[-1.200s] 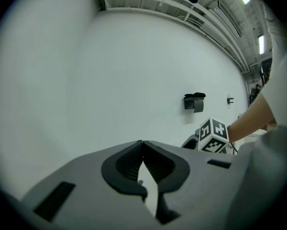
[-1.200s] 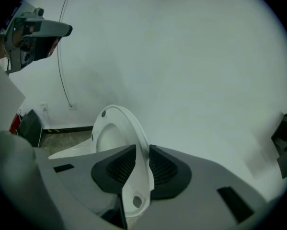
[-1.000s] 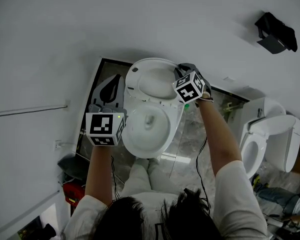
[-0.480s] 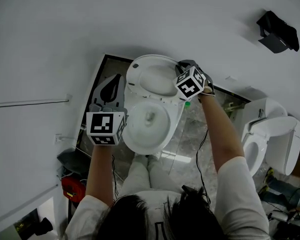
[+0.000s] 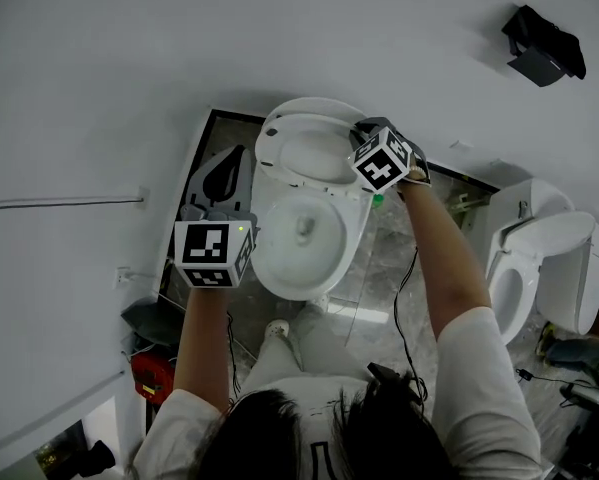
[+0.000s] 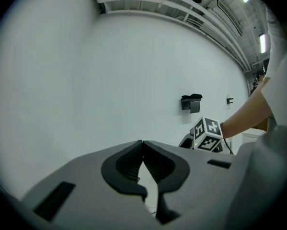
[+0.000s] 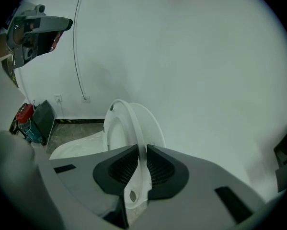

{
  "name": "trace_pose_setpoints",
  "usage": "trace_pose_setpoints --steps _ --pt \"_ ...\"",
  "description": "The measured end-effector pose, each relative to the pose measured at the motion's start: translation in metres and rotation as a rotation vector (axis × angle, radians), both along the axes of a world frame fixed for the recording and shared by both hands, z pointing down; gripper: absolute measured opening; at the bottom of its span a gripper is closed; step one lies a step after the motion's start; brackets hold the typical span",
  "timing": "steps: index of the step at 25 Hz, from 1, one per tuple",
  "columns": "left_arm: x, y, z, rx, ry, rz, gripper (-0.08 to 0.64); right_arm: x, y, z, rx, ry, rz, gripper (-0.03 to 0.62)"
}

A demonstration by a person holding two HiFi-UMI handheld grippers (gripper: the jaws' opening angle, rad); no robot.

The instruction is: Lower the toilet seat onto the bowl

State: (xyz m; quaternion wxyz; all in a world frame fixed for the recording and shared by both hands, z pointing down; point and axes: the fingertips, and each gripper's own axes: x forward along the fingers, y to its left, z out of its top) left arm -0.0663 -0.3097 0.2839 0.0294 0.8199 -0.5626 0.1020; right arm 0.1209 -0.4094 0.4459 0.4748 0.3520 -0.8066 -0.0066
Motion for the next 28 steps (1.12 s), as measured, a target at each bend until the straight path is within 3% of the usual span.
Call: trace_pose_setpoints --steps 13,28 --pt "-0.024 0.053 -0.013 0.011 0.021 0.047 0.009 -0.015 0.067 -0.004 -0.087 -0.032 0.049 0.089" --pt "-0.034 0.096 -0.012 0.004 0.036 0.108 0.009 -0.032 0.140 0.007 -0.177 -0.020 0.022 0.101"
